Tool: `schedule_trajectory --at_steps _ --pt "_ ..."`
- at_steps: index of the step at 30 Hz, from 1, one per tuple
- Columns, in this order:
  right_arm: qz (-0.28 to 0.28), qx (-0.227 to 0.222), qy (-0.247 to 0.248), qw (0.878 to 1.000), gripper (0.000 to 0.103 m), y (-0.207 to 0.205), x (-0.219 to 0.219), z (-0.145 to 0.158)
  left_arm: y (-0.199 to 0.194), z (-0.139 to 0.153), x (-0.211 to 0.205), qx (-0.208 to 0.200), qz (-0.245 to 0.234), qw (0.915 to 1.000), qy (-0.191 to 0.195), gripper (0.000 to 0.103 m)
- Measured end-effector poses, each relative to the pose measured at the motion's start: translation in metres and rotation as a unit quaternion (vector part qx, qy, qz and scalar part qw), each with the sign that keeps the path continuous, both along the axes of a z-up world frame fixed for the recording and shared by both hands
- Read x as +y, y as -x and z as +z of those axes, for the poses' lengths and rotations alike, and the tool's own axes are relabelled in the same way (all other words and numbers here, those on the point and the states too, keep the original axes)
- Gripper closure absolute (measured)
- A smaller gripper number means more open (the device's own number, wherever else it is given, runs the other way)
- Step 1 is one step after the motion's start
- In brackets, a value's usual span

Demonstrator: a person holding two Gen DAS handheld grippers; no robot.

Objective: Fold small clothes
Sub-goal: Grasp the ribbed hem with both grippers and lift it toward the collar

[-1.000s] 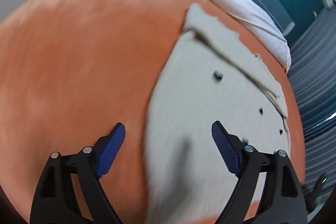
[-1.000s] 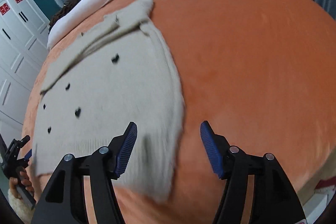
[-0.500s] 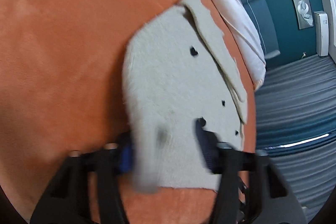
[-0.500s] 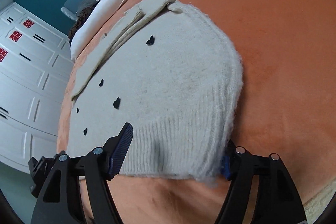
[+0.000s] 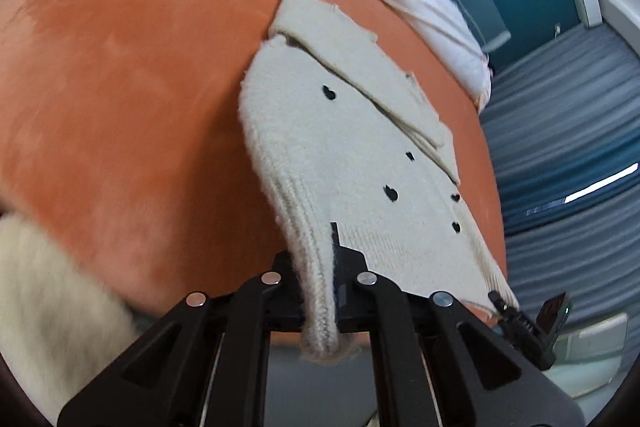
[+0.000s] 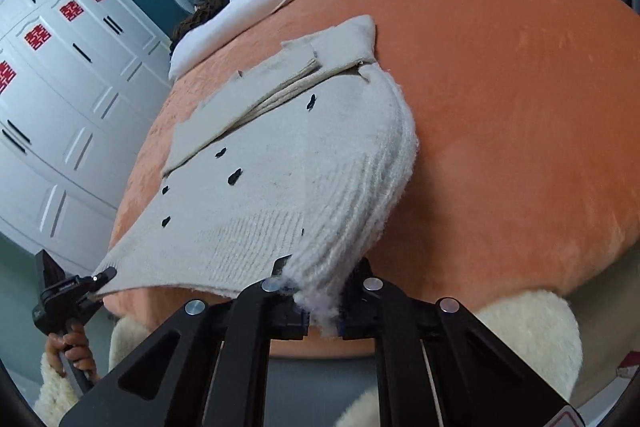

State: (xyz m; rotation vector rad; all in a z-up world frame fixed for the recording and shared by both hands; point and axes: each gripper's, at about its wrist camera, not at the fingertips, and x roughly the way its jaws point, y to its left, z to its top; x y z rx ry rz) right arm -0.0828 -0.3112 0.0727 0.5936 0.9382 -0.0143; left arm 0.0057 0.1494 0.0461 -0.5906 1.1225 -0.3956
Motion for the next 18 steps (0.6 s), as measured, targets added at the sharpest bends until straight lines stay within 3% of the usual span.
schedule_trajectory --at_steps 4,7,10,14,18 --pt "0.066 0.083 0.026 0.994 0.095 0.056 0.019 -0.025 0.058 -0.02 0.017 0.054 -0.026 0.9979 -0.023 0.097" --pt "0.091 0.124 0.004 0.988 0.095 0.092 0.029 -0.038 0.09 -0.031 0.032 0.092 -0.018 0.9954 -0.018 0.097" --pt "0.121 0.127 -0.018 0.984 0.095 0.119 0.04 -0.026 0.114 -0.018 0.038 0.09 -0.027 0.9952 -0.024 0.097" --pt "0.158 0.123 -0.003 0.98 0.095 0.131 0.039 0.004 0.121 0.008 0.031 0.079 -0.064 0.9935 -0.052 0.097" --pt "0.131 0.038 0.0 0.991 0.095 0.107 0.014 0.049 0.078 0.05 0.028 0.012 -0.06 0.9978 -0.024 0.097"
